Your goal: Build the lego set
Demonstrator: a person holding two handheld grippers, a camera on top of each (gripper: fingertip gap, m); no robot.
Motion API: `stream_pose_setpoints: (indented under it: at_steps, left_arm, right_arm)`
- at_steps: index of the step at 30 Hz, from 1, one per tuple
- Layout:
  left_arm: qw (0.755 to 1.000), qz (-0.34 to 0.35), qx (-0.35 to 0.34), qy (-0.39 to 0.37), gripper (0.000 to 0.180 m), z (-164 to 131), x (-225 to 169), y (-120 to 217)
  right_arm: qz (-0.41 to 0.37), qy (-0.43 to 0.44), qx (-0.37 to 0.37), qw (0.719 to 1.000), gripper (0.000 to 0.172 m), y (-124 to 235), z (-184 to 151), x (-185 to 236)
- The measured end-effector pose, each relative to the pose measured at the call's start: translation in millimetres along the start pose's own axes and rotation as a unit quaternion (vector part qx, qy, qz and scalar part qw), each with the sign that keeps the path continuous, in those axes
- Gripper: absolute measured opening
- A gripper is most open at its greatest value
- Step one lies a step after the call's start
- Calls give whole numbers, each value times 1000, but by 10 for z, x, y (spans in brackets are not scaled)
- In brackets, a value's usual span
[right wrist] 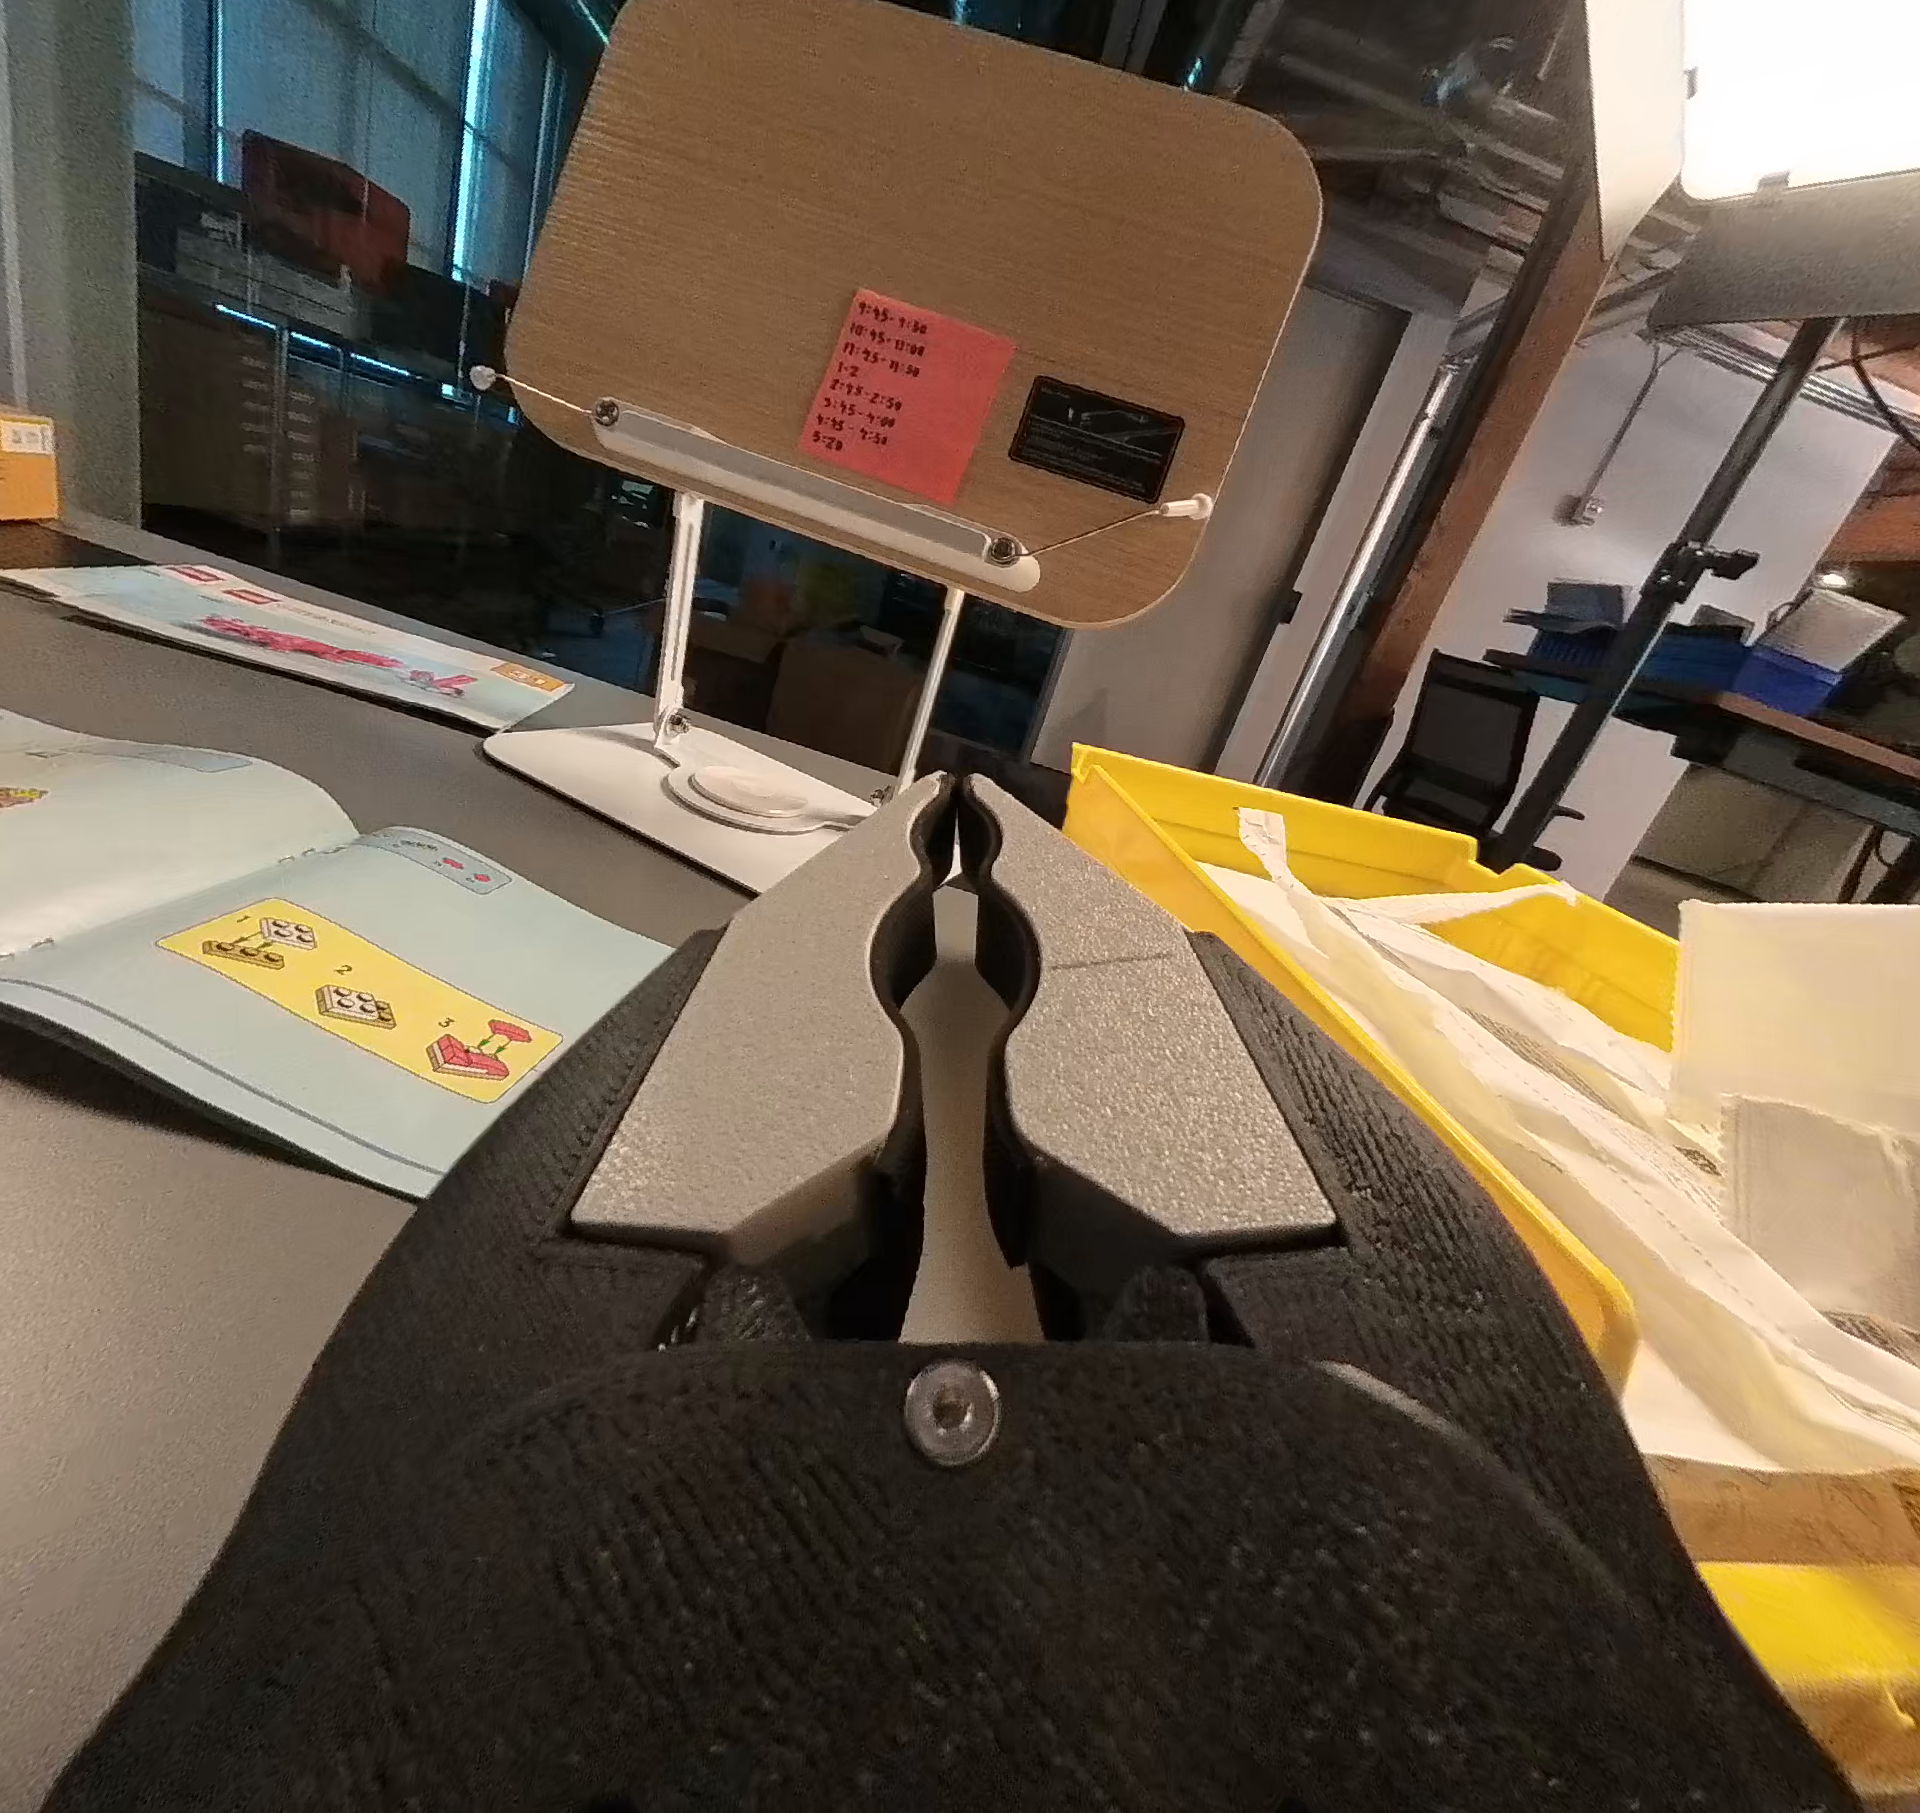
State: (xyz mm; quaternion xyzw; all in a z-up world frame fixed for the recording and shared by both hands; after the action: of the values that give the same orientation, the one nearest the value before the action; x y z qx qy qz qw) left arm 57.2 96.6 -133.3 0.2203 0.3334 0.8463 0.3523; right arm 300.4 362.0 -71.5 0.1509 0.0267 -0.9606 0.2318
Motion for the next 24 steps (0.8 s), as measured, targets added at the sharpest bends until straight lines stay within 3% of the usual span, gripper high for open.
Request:
stream_pose_setpoints:
  at_steps: [7,12,19,24]
  left_arm:
    - [999,14,48,-9,42,-57,-5,-75]
    - [997,28,64,-42,24,-66,-30,-114]
    - [996,69,-37,-43,24,158,5,81]
    - [991,71,-97,58,24,427,-69,217]
  right_arm:
    - [-3,1,1,1000,0,2,-3,-6]
    - [-2,1,0,1000,0,6,-4,-4]
    - [11,24,-19,999,0,71,51,62]
    - [38,34,-48,998,8,143,115,135]
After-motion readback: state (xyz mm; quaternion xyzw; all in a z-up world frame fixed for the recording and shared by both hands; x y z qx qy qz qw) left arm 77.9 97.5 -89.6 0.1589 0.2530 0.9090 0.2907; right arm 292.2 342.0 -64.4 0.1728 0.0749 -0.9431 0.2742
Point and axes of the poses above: each gripper's, where its closed fingertips meet, y back along the fingers, z out of its top, x = y × z across the jaws, the point moved 5 cm from there along y, back along the fingers, and after that the axes turned 15 degrees about x, right-handed, at the moved point
